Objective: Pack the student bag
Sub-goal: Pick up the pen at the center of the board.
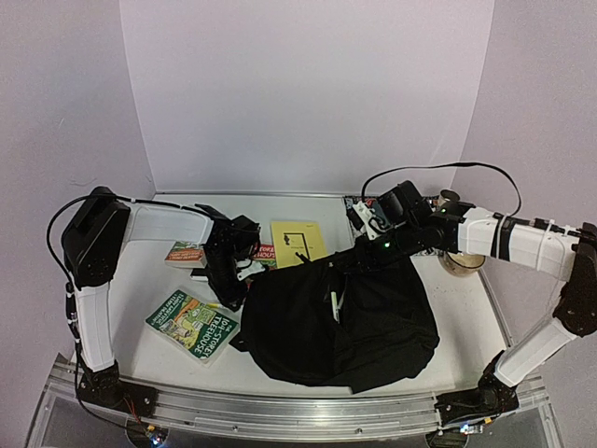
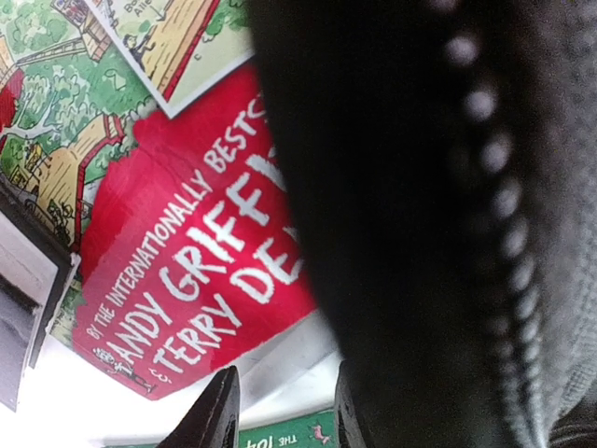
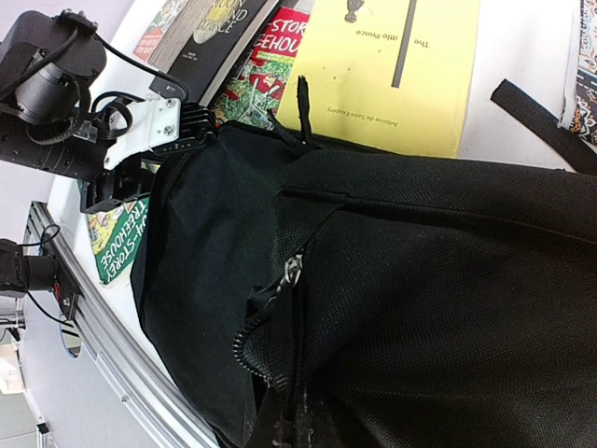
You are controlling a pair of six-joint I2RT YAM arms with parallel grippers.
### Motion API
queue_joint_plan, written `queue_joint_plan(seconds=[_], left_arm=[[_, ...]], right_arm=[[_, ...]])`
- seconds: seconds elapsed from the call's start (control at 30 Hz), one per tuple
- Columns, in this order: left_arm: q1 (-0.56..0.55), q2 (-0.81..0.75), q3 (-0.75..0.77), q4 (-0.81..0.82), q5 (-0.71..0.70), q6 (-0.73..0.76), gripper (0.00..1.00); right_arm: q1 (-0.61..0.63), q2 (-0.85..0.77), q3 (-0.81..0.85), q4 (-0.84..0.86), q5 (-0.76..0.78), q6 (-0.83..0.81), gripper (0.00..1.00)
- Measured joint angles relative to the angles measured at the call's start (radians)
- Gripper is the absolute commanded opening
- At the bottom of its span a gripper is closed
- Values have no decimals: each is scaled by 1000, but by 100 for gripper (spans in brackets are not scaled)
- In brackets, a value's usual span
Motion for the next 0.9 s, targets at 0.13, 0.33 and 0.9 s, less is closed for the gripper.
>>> queue_joint_plan(seconds=[0.13,0.33,0.9], left_arm=[[0,21,0,7,-4,1,36],[-1,37,4,8,-13,2,26],[-3,38,19,0,-69,25,0]], right_arm=[[0,0,0,0,-2,0,0],[2,0,0,0,-3,3,0],[3,0,0,0,-3,3,0]])
